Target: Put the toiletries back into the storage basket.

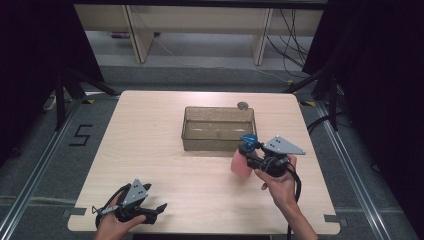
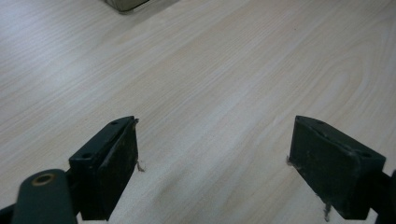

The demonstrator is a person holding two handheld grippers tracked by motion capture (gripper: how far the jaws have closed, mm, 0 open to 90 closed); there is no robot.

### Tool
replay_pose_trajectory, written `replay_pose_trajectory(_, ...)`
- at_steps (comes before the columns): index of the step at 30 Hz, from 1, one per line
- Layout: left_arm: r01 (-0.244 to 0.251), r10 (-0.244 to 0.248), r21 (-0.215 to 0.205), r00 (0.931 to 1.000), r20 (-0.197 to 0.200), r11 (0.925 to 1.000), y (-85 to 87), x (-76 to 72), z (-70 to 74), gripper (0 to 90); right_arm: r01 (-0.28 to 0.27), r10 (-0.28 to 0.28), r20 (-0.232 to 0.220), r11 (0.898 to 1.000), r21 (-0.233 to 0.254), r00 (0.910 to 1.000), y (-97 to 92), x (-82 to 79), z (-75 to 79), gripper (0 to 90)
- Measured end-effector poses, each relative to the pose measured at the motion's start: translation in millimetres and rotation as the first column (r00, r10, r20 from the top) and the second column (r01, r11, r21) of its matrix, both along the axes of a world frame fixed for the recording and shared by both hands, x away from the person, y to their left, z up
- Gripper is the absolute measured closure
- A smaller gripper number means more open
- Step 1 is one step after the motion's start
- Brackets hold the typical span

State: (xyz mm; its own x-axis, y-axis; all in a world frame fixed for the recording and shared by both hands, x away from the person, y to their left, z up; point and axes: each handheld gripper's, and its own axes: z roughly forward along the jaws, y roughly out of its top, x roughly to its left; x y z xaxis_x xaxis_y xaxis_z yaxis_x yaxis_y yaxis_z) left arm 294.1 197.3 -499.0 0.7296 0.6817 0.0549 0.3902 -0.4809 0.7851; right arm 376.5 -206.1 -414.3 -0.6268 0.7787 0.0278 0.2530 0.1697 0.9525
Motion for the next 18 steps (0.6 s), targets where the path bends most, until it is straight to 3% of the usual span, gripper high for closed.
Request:
replay_pose_trajectory(3, -0.013, 0.014, -0.02, 0.9999, 0.009, 0.9997, -0.9, 1.1, -1.3, 15.1, 0.003, -0.003, 0.003, 1.0, -0.002, 1.0, -1.4, 4.2, 4.8, 53.9)
replay_pose_trajectory(4, -0.006, 0.006, -0.007, 0.9999, 0.01, 1.0, -0.1, 1.2, -0.6, 15.0, 0.014, -0.014, 0.002, 1.0, 0.003, 0.9999, -1.5, 5.2, 5.9, 53.9)
replay_pose_trajectory(6, -0.014, 0.014, -0.023, 0.9999, 0.001, 0.9996, -0.8, -0.1, -1.0, 15.0, 0.02, -0.02, 0.002, 1.0, 0.001, 0.9998, -2.9, 8.7, 8.3, 53.9)
replay_pose_trajectory(7, -0.005, 0.005, -0.001, 1.0, -0.001, 1.0, 0.7, 0.5, -0.1, 15.0, 0.02, -0.02, 0.004, 1.0, 0.008, 0.9998, -3.2, 10.4, 9.1, 53.9)
replay_pose_trajectory(8, -0.012, 0.012, -0.02, 0.9999, 0.001, 0.9997, -0.4, 0.9, -0.7, 15.0, 0.021, -0.021, -0.002, 1.0, 0.001, 0.9998, -4.2, 11.2, 10.8, 53.8)
replay_pose_trajectory(11, -0.014, 0.014, -0.02, 0.9999, 0.002, 0.9997, -0.6, 0.9, -0.7, 15.0, 0.031, -0.031, 0.018, 1.0, -0.004, 0.9994, -5.1, 13.9, 12.7, 53.9)
replay_pose_trajectory(12, -0.014, 0.014, -0.017, 0.9999, -0.003, 0.9998, 0.0, 0.4, -0.8, 15.0, 0.03, -0.03, 0.003, 0.999, 0.017, 0.9995, -4.9, 15.6, 14.8, 53.8)
replay_pose_trajectory(14, -0.015, 0.015, -0.022, 0.9999, -0.001, 0.9997, 0.0, 1.2, -0.7, 15.0, 0.037, -0.037, 0.011, 0.999, -0.004, 0.9993, -6.7, 17.0, 17.3, 53.9)
replay_pose_trajectory(15, -0.015, 0.015, -0.02, 0.9999, -0.001, 0.9997, 0.0, 1.2, -0.5, 14.9, 0.029, -0.029, -0.009, 1.0, 0.01, 0.9995, -5.9, 17.8, 17.8, 53.9)
replay_pose_trajectory(18, -0.015, 0.015, -0.021, 0.9999, -0.002, 0.9997, 0.2, 0.5, -0.6, 14.9, 0.046, -0.046, -0.005, 0.999, 0.005, 0.9989, -6.3, 19.8, 19.8, 53.9)
